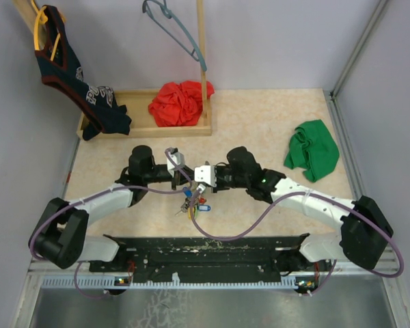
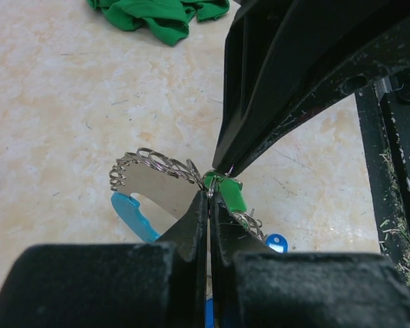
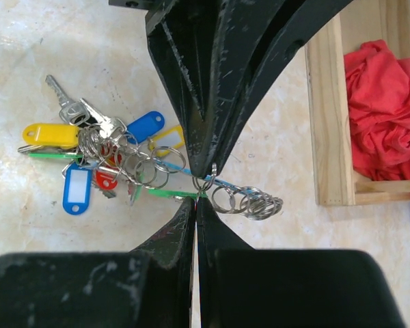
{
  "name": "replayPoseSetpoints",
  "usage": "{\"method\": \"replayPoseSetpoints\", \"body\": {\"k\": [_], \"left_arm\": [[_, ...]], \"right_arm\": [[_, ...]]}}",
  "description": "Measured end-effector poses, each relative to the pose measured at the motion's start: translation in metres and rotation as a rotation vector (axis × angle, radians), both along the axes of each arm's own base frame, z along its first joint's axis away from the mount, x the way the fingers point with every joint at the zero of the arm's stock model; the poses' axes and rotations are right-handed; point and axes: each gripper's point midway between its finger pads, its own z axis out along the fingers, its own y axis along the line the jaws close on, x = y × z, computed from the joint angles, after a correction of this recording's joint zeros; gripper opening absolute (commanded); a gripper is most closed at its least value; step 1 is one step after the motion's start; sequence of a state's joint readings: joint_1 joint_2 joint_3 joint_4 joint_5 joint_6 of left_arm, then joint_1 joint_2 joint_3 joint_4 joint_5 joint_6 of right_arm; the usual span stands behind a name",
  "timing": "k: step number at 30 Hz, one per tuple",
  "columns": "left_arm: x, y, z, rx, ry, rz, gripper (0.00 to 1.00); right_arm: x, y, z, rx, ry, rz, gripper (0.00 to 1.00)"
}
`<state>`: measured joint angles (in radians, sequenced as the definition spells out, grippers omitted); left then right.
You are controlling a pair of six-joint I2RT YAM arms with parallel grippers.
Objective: Put the keys on the keyring
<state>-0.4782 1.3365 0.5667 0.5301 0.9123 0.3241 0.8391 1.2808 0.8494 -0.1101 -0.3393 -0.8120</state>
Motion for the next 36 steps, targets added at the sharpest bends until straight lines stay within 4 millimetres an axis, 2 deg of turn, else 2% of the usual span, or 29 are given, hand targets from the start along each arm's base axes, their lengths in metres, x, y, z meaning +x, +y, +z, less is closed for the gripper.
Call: {"method": "replayPoseSetpoints", "body": {"k": [4,17,20,22,26,33,36], "left_arm": [[0.001,0.001,-0.001,-0.025,0.032,0.040,0.00],[0.001,0.003,0.003,-0.126,0.075,0.110,0.01],[0.002,0.003,0.003,-0.125,0.068,0.111,0.18],[0.002,0.003,0.003,-0.119,0.054,0.109,0.24],[0.005,0.006,0.004,-0.098,0.012,0.111,0.33],[0.000,0.007,0.008,-0.066,-0.056,0.069,0.43],[-0.004,0.006,0.008,-0.056,-0.074,0.031,0.45]], "right_arm": [[-0.001,-0.001,-0.011,0.017,0.006,-0.012,0.00],[0.005,0.008,-0.016,0.083,0.008,-0.021,0.00],[0.007,0.005,-0.014,0.082,0.004,-0.028,0.00],[0.006,0.002,-0.013,0.067,0.007,-0.027,0.00],[0.005,-0.002,-0.010,0.018,0.019,-0.024,0.00],[0.004,-0.002,0.005,-0.013,0.010,0.007,0.00],[0.001,-0.003,0.006,-0.028,0.018,0.021,0.00]]}}
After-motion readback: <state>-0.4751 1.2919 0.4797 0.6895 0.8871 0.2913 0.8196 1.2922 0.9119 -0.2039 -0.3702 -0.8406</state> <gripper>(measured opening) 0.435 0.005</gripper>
